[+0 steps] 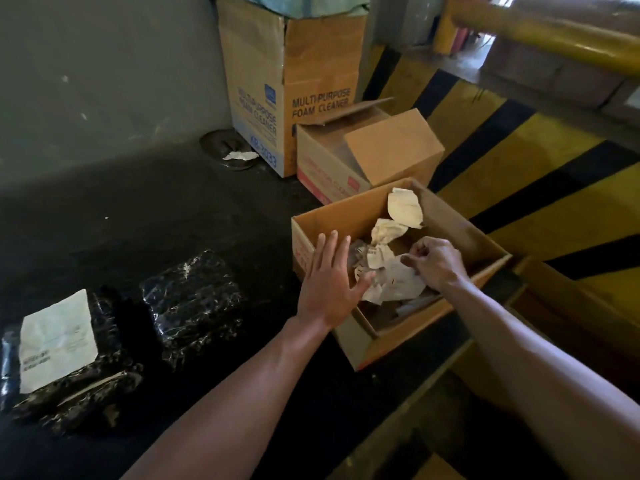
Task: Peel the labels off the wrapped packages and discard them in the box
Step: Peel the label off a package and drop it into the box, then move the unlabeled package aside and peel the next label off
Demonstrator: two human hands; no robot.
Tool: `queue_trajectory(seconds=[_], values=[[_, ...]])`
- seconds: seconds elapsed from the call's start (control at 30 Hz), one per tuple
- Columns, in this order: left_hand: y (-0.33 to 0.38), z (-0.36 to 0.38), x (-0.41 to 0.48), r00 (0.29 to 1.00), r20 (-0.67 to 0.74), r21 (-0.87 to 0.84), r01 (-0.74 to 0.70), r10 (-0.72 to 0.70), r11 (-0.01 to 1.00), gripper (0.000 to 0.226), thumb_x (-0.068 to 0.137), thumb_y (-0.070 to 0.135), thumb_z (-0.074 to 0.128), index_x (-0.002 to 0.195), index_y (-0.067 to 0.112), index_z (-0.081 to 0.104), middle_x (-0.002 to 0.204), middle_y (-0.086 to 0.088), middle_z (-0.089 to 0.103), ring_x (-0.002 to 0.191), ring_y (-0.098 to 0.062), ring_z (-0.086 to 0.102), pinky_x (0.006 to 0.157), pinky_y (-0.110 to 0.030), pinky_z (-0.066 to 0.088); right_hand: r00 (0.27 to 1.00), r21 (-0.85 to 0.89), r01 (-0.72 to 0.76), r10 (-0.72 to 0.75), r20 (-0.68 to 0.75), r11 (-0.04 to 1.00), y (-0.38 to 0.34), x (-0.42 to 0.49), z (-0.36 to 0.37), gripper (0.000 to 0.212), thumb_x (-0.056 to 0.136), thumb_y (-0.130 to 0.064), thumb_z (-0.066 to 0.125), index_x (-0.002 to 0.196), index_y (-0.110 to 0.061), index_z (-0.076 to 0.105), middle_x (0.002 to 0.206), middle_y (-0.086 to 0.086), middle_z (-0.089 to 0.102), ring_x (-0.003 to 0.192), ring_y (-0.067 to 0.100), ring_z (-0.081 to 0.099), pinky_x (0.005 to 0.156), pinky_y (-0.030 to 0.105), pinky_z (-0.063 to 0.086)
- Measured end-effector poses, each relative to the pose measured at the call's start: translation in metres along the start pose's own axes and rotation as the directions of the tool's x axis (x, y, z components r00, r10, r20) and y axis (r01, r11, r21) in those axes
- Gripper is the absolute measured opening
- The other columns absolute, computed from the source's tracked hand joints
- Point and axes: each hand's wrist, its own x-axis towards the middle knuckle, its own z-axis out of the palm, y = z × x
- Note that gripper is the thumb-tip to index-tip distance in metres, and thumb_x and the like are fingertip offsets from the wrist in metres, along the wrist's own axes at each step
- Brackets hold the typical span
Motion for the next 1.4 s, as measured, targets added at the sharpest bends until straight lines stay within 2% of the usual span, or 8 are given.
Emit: queue_trajectory(seconds=[0.2, 0.37, 0.67, 0.87, 0.97, 1.07, 1.23, 1.4], values=[[-0.004, 0.021, -0.001, 0.999, 0.038, 0.172, -0.040, 0.034, 0.984, 0.092, 0.092, 0.074, 0.030, 0.158, 0.013, 0.013, 0.166, -0.008, 0.011, 0.153, -0.020, 0.001, 0.120, -0.035, 0.002, 0.997, -0.049, -0.008, 0.012, 0.083, 0.999, 0.011, 0.000, 0.002, 0.013, 0.087, -0.018, 0.077, 0.097, -0.017, 0.067, 0.100, 0.002, 0.069, 0.083, 0.012, 0.068, 0.064, 0.028, 0.059], [-0.002, 0.017, -0.001, 0.997, 0.074, 0.206, -0.045, 0.030, 0.977, 0.091, 0.091, 0.074, 0.030, 0.157, 0.012, 0.015, 0.166, -0.009, 0.013, 0.153, -0.022, 0.003, 0.123, -0.038, 0.007, 0.997, -0.073, -0.015, 0.020, 0.081, 0.997, 0.013, -0.002, 0.001, 0.047, 0.086, -0.021, 0.078, 0.129, -0.012, 0.062, 0.130, 0.008, 0.062, 0.106, 0.016, 0.062, 0.064, 0.017, 0.046], [-0.006, 0.014, 0.000, 0.999, 0.033, 0.082, -0.025, 0.023, 0.996, 0.093, 0.090, 0.073, 0.038, 0.158, 0.016, 0.010, 0.167, -0.004, 0.004, 0.152, -0.017, -0.004, 0.118, -0.034, 0.003, 0.998, -0.028, 0.032, -0.031, 0.054, 0.999, -0.011, -0.012, 0.000, 0.062, 0.086, -0.037, 0.077, 0.138, -0.010, 0.056, 0.139, 0.007, 0.058, 0.126, 0.022, 0.056, 0.093, 0.031, 0.048], [-0.064, -0.027, -0.024, 0.944, -0.164, -0.173, 0.259, -0.288, 0.950, 0.093, 0.090, 0.065, 0.051, 0.159, 0.016, 0.010, 0.167, -0.001, 0.005, 0.152, -0.014, -0.002, 0.122, -0.042, 0.018, 0.986, 0.103, 0.157, -0.161, 0.030, 0.982, -0.076, -0.015, 0.029, 0.059, 0.087, -0.041, 0.075, 0.137, -0.013, 0.057, 0.134, 0.002, 0.061, 0.108, 0.013, 0.060, 0.077, 0.018, 0.044], [-0.111, -0.054, -0.040, 0.820, -0.241, -0.297, 0.448, -0.520, 0.844, 0.087, 0.093, 0.060, 0.053, 0.158, 0.018, 0.013, 0.166, -0.001, 0.010, 0.152, -0.016, 0.007, 0.121, -0.042, 0.022, 0.942, 0.092, 0.334, -0.336, 0.016, 0.938, -0.117, -0.019, 0.065, 0.055, 0.087, -0.038, 0.077, 0.134, -0.015, 0.058, 0.127, 0.000, 0.061, 0.106, 0.009, 0.058, 0.074, 0.011, 0.043], [-0.151, -0.075, -0.064, 0.686, -0.249, -0.475, 0.528, -0.683, 0.704, 0.086, 0.093, 0.056, 0.055, 0.158, 0.020, 0.013, 0.165, -0.002, 0.013, 0.151, -0.019, 0.013, 0.120, -0.043, 0.024, 0.886, 0.047, 0.451, -0.453, 0.095, 0.891, -0.147, -0.026, 0.119, 0.060, 0.086, -0.044, 0.074, 0.138, -0.018, 0.055, 0.129, -0.003, 0.060, 0.116, 0.012, 0.057, 0.093, 0.026, 0.048], [-0.198, -0.084, -0.096, 0.613, -0.237, -0.526, 0.571, -0.753, 0.630, 0.088, 0.093, 0.053, 0.058, 0.159, 0.018, 0.012, 0.166, -0.001, 0.009, 0.152, -0.016, 0.004, 0.122, -0.040, 0.015, 0.840, 0.014, 0.439, -0.416, 0.350, 0.898, -0.166, -0.040, 0.216, 0.070, 0.086, -0.052, 0.070, 0.144, -0.019, 0.049, 0.139, -0.001, 0.054, 0.128, 0.015, 0.053, 0.105, 0.033, 0.045], [-0.228, -0.085, -0.099, 0.655, -0.154, -0.582, 0.545, -0.740, 0.604, 0.086, 0.092, 0.054, 0.060, 0.159, 0.028, 0.014, 0.166, 0.005, 0.010, 0.150, -0.011, 0.014, 0.119, -0.032, 0.020, 0.812, -0.055, 0.402, -0.327, 0.484, 0.914, -0.147, -0.037, 0.277, 0.088, 0.087, -0.063, 0.062, 0.157, -0.020, 0.031, 0.157, 0.008, 0.040, 0.145, 0.024, 0.037, 0.113, 0.039, 0.035]])
